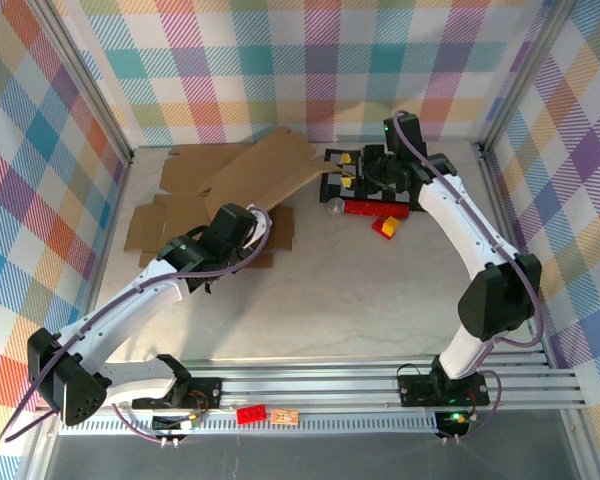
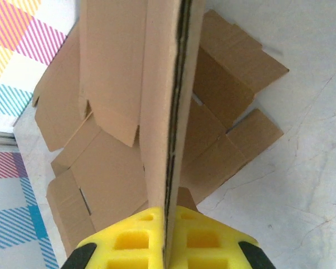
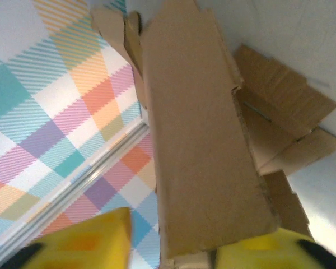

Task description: Fold the paper box

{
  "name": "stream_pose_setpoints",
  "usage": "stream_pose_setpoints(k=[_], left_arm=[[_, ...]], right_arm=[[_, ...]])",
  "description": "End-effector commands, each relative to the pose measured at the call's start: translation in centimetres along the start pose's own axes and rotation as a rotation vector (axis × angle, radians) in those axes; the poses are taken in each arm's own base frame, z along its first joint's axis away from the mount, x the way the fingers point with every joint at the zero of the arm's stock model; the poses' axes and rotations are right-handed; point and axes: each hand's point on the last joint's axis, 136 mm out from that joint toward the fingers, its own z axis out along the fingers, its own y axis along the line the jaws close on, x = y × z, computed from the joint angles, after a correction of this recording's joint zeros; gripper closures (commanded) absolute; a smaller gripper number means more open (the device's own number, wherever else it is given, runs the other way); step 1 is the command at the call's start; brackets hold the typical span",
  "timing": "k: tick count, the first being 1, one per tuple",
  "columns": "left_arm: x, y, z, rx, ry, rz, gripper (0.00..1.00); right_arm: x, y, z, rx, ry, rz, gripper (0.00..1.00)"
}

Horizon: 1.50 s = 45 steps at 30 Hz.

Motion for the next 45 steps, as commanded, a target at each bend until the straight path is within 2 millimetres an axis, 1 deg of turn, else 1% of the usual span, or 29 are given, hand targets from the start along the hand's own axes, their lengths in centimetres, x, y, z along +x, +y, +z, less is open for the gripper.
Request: stream_pose_setpoints(k=[1,2,4,6,8,10,13,16,17,20,23,24,27,31,32,35,36,37,38,39,41,42,45], left_arm=[[-1.1,1.0,-1.4,0.010,0.011,-0.057,1.00],[-1.3,1.1,-1.6,0.012,0.024,-0.067,1.00],[-1.6,1.3,-1.8,0.019,0.045,-0.074,1.00],[-1.9,1.4,-2.0,0.031,0.079,-0.067,1.00],[-2.2,1.6,-2.1,0.034,0.109,-0.061,1.00],[-2.5,1.9,-2.2,0.031,0.123,-0.056,1.00],[-3.2,2.2,-2.5,0.026,0.116,-0.059,1.00],[-3.8,2.2,-2.5,0.028,0.109,-0.062,1.00],[-4.0,2.1,-2.5,0.029,0.107,-0.063,1.00],[-4.5,2.1,-2.7,0.028,0.102,-0.061,1.00],[-4.8,2.0,-2.8,0.023,0.095,-0.054,1.00],[-5.0,2.0,-2.9,0.020,0.091,-0.053,1.00],[-5.0,2.1,-3.1,0.008,0.090,-0.048,1.00],[-5.1,2.6,-3.5,-0.016,0.077,-0.057,1.00],[-5.2,2.7,-3.6,-0.018,0.070,-0.063,1.00],[-5.4,3.1,-4.2,-0.025,0.042,-0.078,1.00],[-5.4,3.2,-4.3,-0.027,0.035,-0.084,0.99],[-5.4,3.3,-4.4,-0.032,0.026,-0.089,0.91],[-5.4,3.4,-4.6,-0.034,0.016,-0.095,0.81],[-5.3,3.5,-4.7,-0.041,0.005,-0.105,0.74],[-5.1,3.6,-4.9,-0.049,-0.013,-0.116,0.63],[-4.9,3.7,-4.9,-0.056,-0.018,-0.120,0.59],[-4.0,4.0,-4.8,-0.069,-0.008,-0.121,0.57]], right_arm=[[-0.7,1.5,-5.9,-0.031,-0.163,-0.172,0.48],[-0.5,1.8,-7.1,-0.042,-0.192,-0.213,0.45],[0.4,2.0,-8.9,-0.061,-0.235,-0.284,0.41],[2.3,2.1,-10.1,-0.088,-0.254,-0.359,0.39],[4.9,2.2,-10.5,-0.104,-0.255,-0.427,0.37],[7.5,2.5,-9.9,-0.132,-0.233,-0.485,0.35],[10.8,3.4,-8.0,-0.172,-0.179,-0.558,0.35],[12.8,3.7,-6.0,-0.154,-0.138,-0.607,0.35],[13.2,3.5,-5.1,-0.135,-0.127,-0.612,0.35],[13.9,3.0,-2.9,-0.095,-0.090,-0.596,0.37],[14.0,2.6,-1.1,-0.061,-0.078,-0.589,0.39],[14.1,2.6,-0.7,-0.057,-0.073,-0.588,0.40],[14.4,2.5,0.1,-0.040,-0.063,-0.587,0.50],[14.0,1.5,0.5,0.017,-0.065,-0.559,0.73],[14.0,1.4,0.4,0.022,-0.067,-0.554,0.77],[13.6,1.1,0.1,0.039,-0.077,-0.528,0.93],[13.4,1.1,0.1,0.043,-0.083,-0.521,0.96],[13.3,1.1,-0.2,0.044,-0.086,-0.510,0.99],[13.1,1.3,-0.5,0.045,-0.089,-0.496,1.00],[12.9,1.3,-0.7,0.048,-0.090,-0.480,1.00],[12.6,1.5,-1.1,0.050,-0.087,-0.447,1.00],[12.6,1.8,-1.3,0.045,-0.080,-0.433,1.00],[12.3,2.0,-1.8,0.056,-0.063,-0.397,1.00]])
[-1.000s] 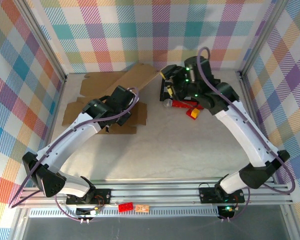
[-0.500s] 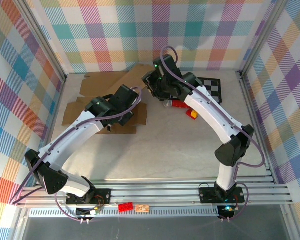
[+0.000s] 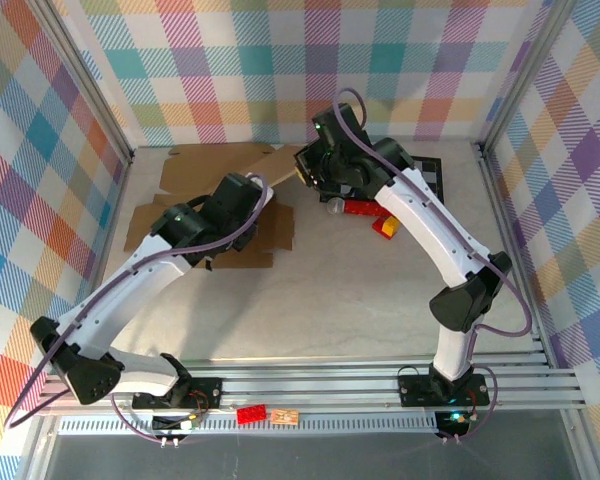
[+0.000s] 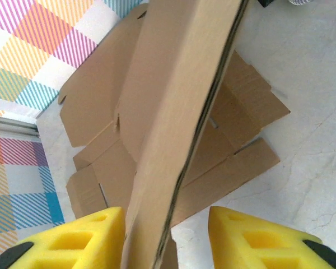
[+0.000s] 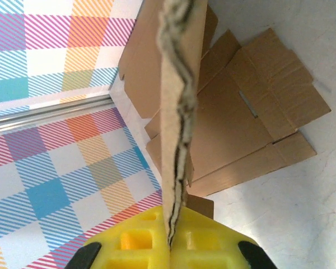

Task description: Fold the paper box

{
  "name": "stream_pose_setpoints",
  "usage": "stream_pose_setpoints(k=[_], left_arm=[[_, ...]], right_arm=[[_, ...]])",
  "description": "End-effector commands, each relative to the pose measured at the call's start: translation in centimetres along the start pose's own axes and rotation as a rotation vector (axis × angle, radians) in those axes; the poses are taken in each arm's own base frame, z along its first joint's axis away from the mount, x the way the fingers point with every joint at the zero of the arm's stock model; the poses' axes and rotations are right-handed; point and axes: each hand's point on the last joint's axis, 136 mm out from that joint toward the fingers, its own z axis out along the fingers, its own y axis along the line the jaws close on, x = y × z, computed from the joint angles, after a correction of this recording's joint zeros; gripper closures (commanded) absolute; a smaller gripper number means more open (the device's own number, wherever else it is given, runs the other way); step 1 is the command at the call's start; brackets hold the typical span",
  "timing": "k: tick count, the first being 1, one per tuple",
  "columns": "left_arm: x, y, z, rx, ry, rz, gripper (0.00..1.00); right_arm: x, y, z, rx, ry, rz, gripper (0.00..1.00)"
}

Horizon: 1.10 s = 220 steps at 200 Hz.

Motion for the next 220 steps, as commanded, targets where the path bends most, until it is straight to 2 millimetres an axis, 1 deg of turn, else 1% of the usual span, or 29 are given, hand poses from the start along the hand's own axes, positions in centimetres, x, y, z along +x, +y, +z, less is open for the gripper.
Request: stream_pose_setpoints(k=[1,15,38,62,85,104,123,137,144,159,177,202,214,220], left_arm=[[0.5,1.0,-0.3,-0.040,-0.016,-0.018,0.56],[0.9,1.6,-0.3,-0.055,-0.017,-0.026,0.56],[0.7,2.4,-0.6,-0.069,-0.038,-0.036,0.56],[0.3,2.5,-0.4,-0.063,-0.051,-0.034,0.55],[-0.5,3.1,-0.6,-0.066,-0.076,-0.063,0.52],[-1.0,2.9,-0.7,-0.025,-0.102,-0.076,0.53],[-1.1,2.1,-0.4,0.020,-0.104,-0.050,0.56],[-1.1,1.4,-0.1,0.051,-0.096,-0.030,0.61],[-1.1,1.1,0.0,0.066,-0.094,-0.024,0.65],[-1.3,0.7,0.1,0.085,-0.097,-0.021,0.80],[-1.6,0.7,0.2,0.087,-0.101,-0.023,1.00],[-2.1,0.7,0.1,0.098,-0.097,-0.026,1.00],[-2.3,0.8,-0.1,0.100,-0.095,-0.031,1.00],[-2.4,0.8,-0.1,0.102,-0.093,-0.033,1.00]], right_arm=[[-0.6,0.6,-1.7,-0.007,0.026,0.061,1.00],[-0.8,0.7,-2.0,0.001,0.036,0.065,1.00],[-0.8,0.3,-2.0,0.019,0.066,0.080,1.00],[-0.7,0.2,-2.1,0.021,0.074,0.078,1.00],[-0.8,0.0,-2.4,0.028,0.076,0.078,1.00],[-1.0,-0.2,-2.5,0.034,0.075,0.079,1.00],[-1.2,-0.1,-2.6,0.028,0.077,0.082,1.00],[-1.2,0.0,-2.6,0.024,0.085,0.085,1.00],[-1.2,0.0,-2.6,0.025,0.090,0.089,1.00],[-1.1,0.0,-2.5,0.022,0.096,0.091,1.00],[-1.0,-0.1,-2.2,0.023,0.101,0.095,1.00],[-0.9,-0.2,-2.1,0.028,0.102,0.098,1.00],[-0.6,-0.1,-2.1,0.025,0.092,0.089,0.87],[-0.5,0.1,-2.2,0.020,0.087,0.081,0.82]])
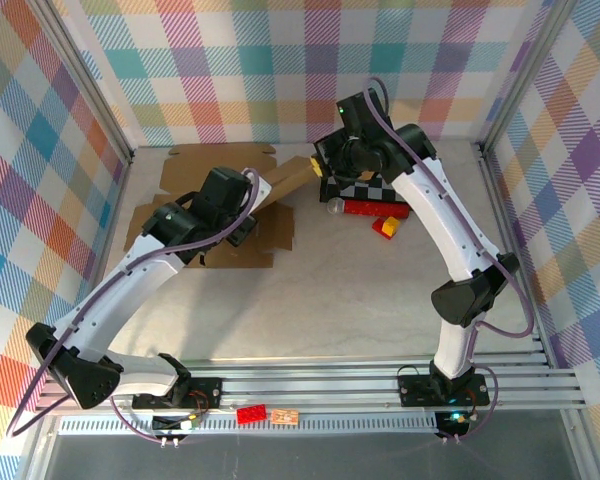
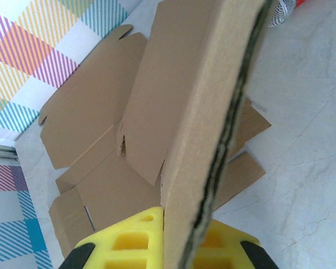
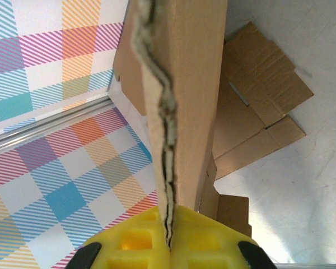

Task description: Fold the paper box

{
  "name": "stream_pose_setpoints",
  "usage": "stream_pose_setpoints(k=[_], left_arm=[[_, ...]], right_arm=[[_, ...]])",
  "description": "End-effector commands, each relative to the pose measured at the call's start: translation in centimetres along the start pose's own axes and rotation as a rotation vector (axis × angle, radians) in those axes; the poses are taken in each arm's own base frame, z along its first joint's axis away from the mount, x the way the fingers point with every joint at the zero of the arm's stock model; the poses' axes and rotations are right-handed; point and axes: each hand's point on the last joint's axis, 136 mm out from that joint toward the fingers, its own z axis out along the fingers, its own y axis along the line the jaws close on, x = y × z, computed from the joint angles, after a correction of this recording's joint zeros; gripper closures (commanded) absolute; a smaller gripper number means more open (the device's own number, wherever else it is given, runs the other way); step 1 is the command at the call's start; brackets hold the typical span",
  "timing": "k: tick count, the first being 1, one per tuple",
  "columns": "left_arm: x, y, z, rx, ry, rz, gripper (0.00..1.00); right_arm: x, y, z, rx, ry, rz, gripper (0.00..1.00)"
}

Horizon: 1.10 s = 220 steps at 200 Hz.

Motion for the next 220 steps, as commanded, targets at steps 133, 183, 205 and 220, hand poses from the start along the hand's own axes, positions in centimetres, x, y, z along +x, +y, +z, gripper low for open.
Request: stream_pose_setpoints(k=[133,183,205,220], left_arm=[[-1.9,0.6,-0.5,-0.017,-0.012,-0.006,1.00],[-2.1,0.7,-0.7,-0.030,-0.018,0.003,1.00],[-2.3,0.8,-0.8,-0.039,-0.022,0.007,1.00],[-2.4,0.8,-0.8,-0.044,-0.025,0.008,1.00]], right_arm=[[4.0,1.1,2.3,0.002,0.014,-0.099,0.70],[3.7,0.9,3.3,0.023,-0.001,-0.115,0.73],[3.5,0.9,3.6,0.030,-0.012,-0.123,0.73],[3.3,0.7,3.9,0.036,-0.019,-0.127,0.76]])
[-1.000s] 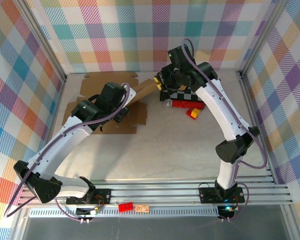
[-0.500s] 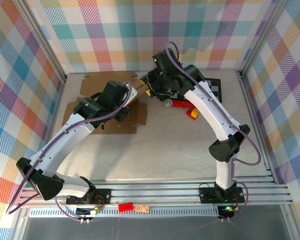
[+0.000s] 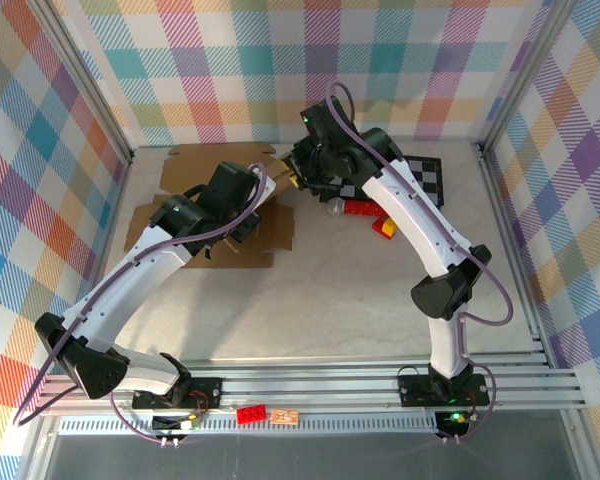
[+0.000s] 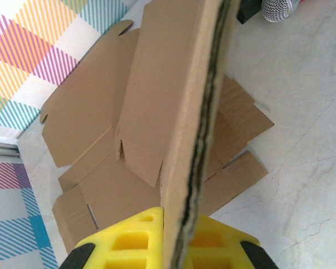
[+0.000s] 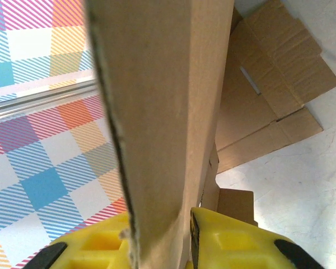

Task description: Fold the paper box

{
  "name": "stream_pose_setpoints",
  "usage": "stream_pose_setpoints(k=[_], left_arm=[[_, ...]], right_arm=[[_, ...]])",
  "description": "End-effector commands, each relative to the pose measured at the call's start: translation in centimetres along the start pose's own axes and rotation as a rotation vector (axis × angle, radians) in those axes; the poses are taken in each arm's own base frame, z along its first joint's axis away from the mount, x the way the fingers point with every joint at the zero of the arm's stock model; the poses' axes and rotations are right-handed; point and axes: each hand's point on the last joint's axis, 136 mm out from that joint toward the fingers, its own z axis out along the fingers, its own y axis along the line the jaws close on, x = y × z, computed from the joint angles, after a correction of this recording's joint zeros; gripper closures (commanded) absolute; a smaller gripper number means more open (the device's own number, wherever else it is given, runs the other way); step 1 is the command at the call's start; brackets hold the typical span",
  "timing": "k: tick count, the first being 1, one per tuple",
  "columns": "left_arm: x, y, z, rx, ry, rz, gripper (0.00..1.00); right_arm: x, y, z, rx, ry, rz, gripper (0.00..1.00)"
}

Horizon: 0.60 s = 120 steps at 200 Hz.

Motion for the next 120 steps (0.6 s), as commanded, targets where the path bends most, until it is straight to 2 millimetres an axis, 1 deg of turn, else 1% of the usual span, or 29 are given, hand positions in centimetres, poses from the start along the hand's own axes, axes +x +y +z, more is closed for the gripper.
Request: stream_pose_setpoints(k=[1,12,38,55,68,76,92,110,120], left_arm=[[-1.6,1.1,-1.4,-0.038,-0.052,-0.013,1.00],[-1.7,1.1,-1.4,-0.041,-0.054,-0.012,1.00],[-1.8,1.1,-1.4,-0.041,-0.055,-0.011,1.00],[-1.8,1.2,-1.5,-0.048,-0.056,-0.012,1.00],[-1.8,1.5,-1.6,-0.062,-0.057,-0.020,1.00],[-1.9,1.9,-1.8,-0.077,-0.061,-0.038,0.89],[-2.7,3.1,-2.9,-0.116,-0.099,-0.116,0.61],[-4.4,4.9,-5.8,-0.135,-0.220,-0.261,0.30],[-5.5,5.9,-7.7,-0.134,-0.304,-0.348,0.21]], right_arm=[[-0.4,-0.3,0.3,0.024,-0.024,-0.027,0.76],[-0.5,-0.3,0.3,0.024,-0.028,-0.025,0.80],[-0.5,-0.2,0.3,0.018,-0.031,-0.024,0.86],[-0.6,-0.2,0.2,0.020,-0.037,-0.021,0.94],[-0.7,0.1,-0.1,0.007,-0.043,-0.018,0.99],[-0.7,0.4,-0.3,-0.005,-0.044,-0.018,1.00],[-0.9,1.1,-1.0,-0.036,-0.060,-0.024,1.00],[-1.4,2.0,-2.4,-0.078,-0.087,-0.034,1.00],[-1.8,2.6,-3.5,-0.109,-0.102,-0.038,1.00]])
